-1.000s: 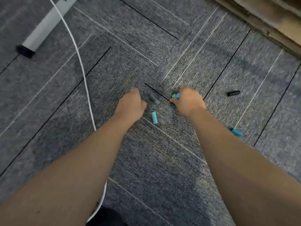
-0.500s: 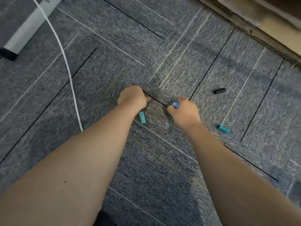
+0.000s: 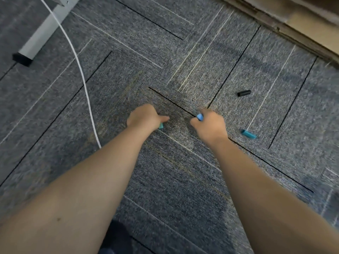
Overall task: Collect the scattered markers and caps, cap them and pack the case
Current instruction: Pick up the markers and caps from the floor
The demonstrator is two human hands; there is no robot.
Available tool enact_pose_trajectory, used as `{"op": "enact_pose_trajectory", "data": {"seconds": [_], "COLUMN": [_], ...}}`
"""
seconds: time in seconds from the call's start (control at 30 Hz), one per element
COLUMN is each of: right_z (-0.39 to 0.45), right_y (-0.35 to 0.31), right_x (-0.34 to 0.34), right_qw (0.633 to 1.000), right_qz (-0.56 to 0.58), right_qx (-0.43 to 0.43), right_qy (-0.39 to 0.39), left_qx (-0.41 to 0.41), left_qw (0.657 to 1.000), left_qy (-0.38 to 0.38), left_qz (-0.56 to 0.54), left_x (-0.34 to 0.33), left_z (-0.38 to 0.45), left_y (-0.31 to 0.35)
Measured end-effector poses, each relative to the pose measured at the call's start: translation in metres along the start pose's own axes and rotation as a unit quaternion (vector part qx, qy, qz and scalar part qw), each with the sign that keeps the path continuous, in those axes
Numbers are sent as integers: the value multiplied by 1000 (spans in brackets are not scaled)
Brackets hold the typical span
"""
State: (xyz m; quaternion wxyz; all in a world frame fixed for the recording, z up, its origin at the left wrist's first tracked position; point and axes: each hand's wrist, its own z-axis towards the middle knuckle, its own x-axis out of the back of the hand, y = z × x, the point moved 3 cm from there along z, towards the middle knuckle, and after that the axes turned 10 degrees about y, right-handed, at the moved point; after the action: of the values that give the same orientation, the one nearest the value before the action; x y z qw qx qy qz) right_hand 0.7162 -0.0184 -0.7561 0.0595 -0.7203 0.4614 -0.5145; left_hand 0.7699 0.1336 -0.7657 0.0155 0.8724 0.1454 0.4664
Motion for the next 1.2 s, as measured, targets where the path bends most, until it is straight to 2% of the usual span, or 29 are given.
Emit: {"op": "enact_pose_trajectory", "data": {"seconds": [0.13,0.27,0.43,0.57,0.8,1.0,1.2], "right_z": [-2,-3,-7,-10,-6,3,6], "right_y": [14,38,74,96,108,112,117], "right_x": [19,39,75,86,80,80,77], "right_qw": [1000,997,989,988,991,994,993], "right_qz": [2,16,-23,-74,-81,-37,19], "right_qx": [-3,-32,-54,-76,-77,-79,-97], "right_qy": [20,70,136,115,77,68,62], "left_qx": [-17,-88,-153,-201,-287,-332,-345], "left_qw": [1000,995,988,979,953,935,917], "left_qy": [19,17,14,33,73,100,110], "left_qz": [8,42,31,20,60,80,167], "left_x": [-9,-13,-24,-27,-38,-46,-52], "left_z": [-8,-15,-27,-29,-22,-12,-7], "left_y": [7,33,82,117,178,216,226]}}
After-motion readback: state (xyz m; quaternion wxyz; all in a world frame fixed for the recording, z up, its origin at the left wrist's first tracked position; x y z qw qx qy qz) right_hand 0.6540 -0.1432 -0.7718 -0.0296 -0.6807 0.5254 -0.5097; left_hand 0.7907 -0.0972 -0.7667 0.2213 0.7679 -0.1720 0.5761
